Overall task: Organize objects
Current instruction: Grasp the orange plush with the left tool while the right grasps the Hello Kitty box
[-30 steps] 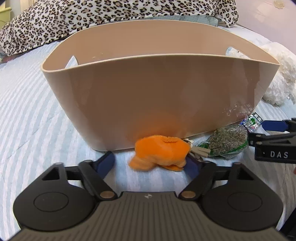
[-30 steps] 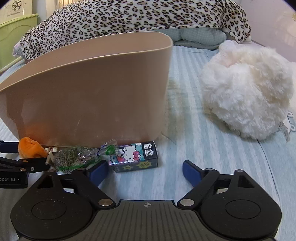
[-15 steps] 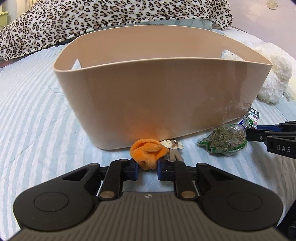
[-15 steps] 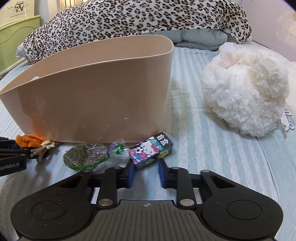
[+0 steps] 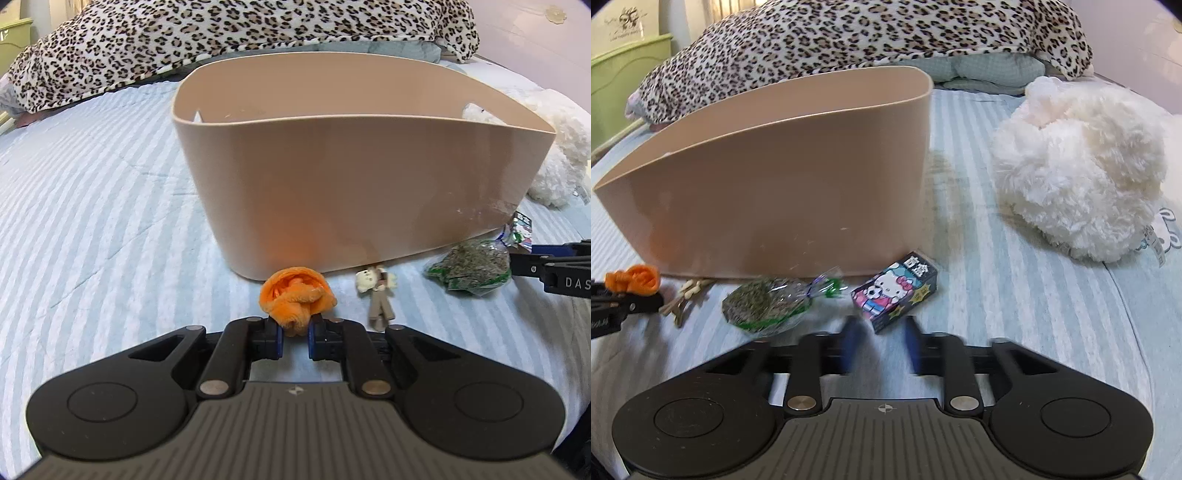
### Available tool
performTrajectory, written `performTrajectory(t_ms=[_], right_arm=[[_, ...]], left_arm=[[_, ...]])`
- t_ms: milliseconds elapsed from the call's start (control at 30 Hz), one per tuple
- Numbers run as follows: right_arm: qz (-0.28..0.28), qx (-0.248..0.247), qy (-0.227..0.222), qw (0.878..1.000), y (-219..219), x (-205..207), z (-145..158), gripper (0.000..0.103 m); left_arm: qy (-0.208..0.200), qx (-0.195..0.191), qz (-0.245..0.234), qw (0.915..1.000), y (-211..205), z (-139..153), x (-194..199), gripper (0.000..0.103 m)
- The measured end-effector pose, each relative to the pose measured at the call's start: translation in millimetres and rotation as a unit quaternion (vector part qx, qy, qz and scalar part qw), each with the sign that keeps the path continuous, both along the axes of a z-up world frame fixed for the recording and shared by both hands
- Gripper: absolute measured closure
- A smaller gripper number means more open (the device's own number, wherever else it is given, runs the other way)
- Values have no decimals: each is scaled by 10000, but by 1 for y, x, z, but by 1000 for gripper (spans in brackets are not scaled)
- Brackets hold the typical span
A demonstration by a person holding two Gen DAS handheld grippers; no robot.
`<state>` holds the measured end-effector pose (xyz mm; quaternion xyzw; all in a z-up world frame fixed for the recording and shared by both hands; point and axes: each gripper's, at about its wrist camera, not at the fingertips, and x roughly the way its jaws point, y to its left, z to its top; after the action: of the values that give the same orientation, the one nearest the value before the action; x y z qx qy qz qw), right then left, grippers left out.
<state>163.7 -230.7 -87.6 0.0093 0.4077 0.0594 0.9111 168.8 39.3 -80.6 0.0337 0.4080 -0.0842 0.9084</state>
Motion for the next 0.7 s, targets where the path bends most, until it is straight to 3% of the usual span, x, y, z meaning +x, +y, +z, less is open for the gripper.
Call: performTrajectory(t_ms=[300, 433, 700], right_arm=[[-55, -227, -224, 9995, -3, 23, -7, 44], [-31, -203, -240, 9995, -5, 25, -7, 56], [-156, -27, -336, 9993, -6, 2, 7, 57]], left_arm=[[-4, -2, 70, 10000, 2, -3, 9, 90], [-19, -47, 104, 9999, 3, -3, 10, 90], [-163, -141, 165, 9996, 5, 10, -6, 90]])
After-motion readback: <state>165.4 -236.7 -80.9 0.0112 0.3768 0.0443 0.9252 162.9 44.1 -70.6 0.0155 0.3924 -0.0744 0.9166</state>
